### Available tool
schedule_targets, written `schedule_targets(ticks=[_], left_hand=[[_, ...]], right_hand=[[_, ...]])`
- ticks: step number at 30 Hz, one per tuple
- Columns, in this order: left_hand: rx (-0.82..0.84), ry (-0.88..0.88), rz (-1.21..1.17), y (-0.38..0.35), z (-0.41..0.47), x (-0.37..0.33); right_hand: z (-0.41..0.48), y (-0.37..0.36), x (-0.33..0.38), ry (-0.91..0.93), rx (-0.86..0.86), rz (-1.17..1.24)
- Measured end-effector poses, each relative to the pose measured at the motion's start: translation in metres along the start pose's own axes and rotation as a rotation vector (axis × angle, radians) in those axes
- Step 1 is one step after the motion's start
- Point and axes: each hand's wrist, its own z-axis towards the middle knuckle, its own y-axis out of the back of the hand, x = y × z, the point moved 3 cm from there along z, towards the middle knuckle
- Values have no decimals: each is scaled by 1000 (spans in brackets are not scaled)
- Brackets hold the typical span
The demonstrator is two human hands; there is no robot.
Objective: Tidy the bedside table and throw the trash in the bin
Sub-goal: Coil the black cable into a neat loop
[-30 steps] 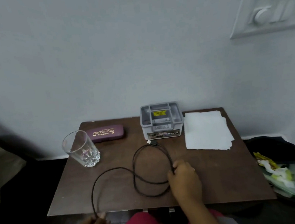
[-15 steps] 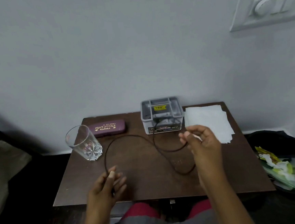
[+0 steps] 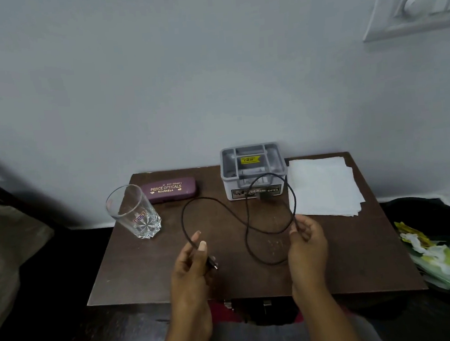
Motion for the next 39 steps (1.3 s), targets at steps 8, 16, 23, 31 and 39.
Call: schedule_targets(ticks=[8,16,23,31,39], left_hand=[[107,14,-52,-4,-9,-5],[382,-110,183,-6,-26,-33],[510,-218,25,-27,-29,-83],[689,-508,157,-83,-12,-115],[840,-918,1263,-95,14,-93]], right_hand=[[-18,-9,27,390,126,-343],[-50,-49,61,878,629,-466],[-50,-77,85,886,674,-401],[-47,-71,67,503,652,-259],[-39,-51,53,135,690,-215]])
